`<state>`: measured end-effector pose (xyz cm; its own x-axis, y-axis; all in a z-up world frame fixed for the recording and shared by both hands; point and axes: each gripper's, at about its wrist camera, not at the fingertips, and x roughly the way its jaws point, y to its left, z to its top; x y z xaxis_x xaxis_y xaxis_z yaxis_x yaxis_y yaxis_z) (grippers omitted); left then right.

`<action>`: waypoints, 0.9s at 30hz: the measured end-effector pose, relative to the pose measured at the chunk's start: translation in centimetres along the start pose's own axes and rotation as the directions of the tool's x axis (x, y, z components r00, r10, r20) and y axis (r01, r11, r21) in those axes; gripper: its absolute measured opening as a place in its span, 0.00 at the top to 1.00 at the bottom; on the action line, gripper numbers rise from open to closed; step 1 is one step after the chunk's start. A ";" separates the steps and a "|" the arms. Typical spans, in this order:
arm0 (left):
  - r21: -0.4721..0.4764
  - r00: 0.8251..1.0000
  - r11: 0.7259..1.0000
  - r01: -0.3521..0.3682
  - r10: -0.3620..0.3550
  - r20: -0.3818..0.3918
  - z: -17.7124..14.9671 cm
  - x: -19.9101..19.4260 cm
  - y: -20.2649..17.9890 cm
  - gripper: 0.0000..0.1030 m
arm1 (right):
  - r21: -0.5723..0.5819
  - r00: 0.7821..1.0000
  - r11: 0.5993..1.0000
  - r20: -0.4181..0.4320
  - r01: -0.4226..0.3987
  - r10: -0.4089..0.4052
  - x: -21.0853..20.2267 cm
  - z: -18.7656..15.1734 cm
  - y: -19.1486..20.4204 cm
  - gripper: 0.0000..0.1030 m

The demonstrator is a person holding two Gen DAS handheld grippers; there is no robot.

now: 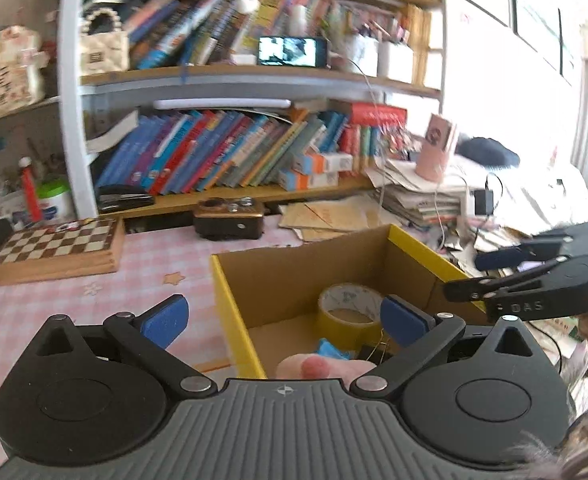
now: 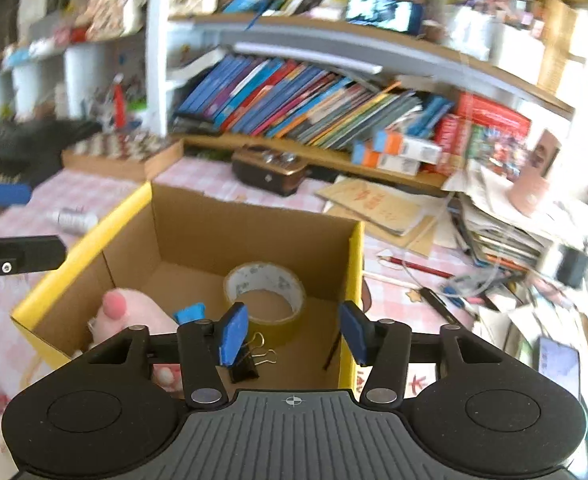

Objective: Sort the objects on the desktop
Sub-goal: 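Lift both open tools out of the box and back away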

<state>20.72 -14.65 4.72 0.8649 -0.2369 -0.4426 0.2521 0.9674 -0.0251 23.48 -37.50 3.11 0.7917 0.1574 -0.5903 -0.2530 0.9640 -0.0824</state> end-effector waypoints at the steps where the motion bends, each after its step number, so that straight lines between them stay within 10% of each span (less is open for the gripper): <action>1: -0.010 1.000 1.000 -0.003 0.003 0.004 -0.2 -0.5 0.2 0.00 | 0.016 1.000 1.000 0.010 0.008 -0.008 -0.5 -0.2 0.1 0.47; 27: -0.082 0.993 0.995 0.062 -0.069 -0.094 -7.6 -9.3 4.5 0.00 | 0.252 0.990 0.957 -0.037 0.142 -0.138 -8.4 -8.6 9.2 0.45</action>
<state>10.56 -7.44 1.93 0.8006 -0.2938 -0.5222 0.2684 0.9551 -0.1257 9.67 -31.79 0.41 0.7979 0.0152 -0.6026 0.0107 0.9992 0.0394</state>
